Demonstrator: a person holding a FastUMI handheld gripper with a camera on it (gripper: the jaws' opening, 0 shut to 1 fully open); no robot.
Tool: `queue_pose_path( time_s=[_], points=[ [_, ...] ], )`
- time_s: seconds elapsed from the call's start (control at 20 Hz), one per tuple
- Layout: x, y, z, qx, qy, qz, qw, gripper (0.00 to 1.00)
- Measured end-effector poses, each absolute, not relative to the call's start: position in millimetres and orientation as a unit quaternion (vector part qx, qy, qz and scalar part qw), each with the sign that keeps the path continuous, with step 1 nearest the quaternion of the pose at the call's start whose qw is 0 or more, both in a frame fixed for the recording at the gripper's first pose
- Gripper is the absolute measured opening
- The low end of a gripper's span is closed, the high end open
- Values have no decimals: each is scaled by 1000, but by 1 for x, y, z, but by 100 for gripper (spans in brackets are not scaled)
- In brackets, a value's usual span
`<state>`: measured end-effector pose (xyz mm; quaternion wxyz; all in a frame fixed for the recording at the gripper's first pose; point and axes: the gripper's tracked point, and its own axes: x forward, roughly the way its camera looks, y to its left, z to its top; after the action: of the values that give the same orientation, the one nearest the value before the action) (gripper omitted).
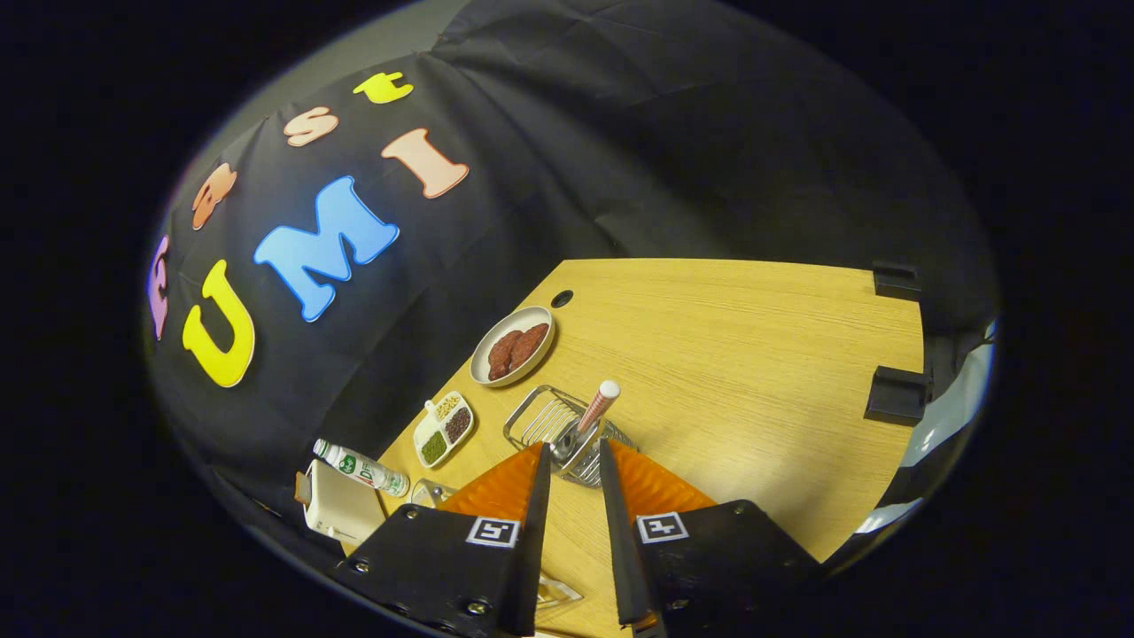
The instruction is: Take the plate from the dish rack, then take the spoon from the basket and place it into the plate.
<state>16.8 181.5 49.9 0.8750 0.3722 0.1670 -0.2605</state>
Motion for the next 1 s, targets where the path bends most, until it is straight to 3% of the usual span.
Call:
queue_pose_path(
  time_s=[0.6, 0.65, 0.9, 1.0],
  points=[
    [52, 143, 17, 387, 176, -303, 853, 34],
    [52, 141, 18, 386, 176, -310, 851, 23],
    [56, 138, 31, 395, 158, -294, 856, 9],
    [56, 141, 39, 389, 155, -290, 861, 9]
  ],
)
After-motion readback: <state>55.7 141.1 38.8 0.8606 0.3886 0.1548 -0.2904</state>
